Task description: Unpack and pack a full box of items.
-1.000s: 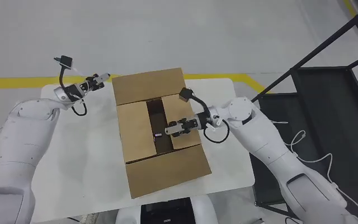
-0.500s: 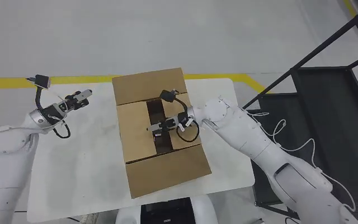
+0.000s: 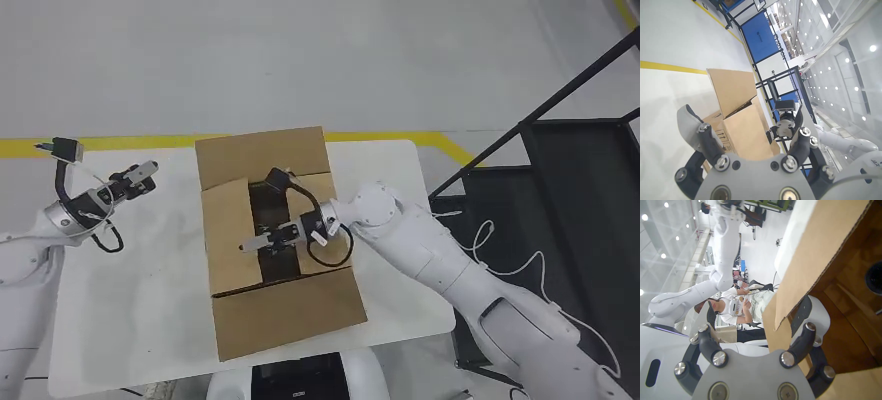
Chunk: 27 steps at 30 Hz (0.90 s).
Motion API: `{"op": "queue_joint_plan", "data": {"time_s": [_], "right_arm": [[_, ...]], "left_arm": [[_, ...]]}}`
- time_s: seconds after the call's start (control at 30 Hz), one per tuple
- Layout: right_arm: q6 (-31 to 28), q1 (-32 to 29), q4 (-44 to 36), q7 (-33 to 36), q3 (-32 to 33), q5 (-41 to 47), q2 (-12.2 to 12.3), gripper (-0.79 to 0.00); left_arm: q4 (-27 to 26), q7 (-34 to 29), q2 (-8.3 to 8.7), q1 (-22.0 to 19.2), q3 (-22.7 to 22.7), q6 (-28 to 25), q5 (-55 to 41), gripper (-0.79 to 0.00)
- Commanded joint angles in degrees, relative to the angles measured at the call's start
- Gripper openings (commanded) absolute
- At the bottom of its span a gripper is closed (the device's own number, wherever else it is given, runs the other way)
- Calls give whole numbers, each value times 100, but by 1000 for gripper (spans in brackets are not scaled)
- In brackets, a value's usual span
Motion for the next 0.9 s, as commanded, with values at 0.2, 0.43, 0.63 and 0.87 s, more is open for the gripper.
{"op": "queue_joint_plan", "data": {"time_s": [0.2, 0.43, 0.63, 0.87], "right_arm": [[-52, -179, -851, -289, -98, -69, -85, 0], [68, -145, -902, -809, -653, -557, -338, 0], [116, -21, -614, -1104, -992, -898, -561, 0], [208, 53, -340, -1190, -1322, -1254, -784, 0]], "left_arm": [[2, 11, 0, 33, -141, -92, -189, 0], [-63, -92, 30, 137, -420, -147, -395, 0], [-194, -325, 74, 272, -744, -123, -641, 0], [-336, -687, 90, 301, -872, -84, -1055, 0]]}}
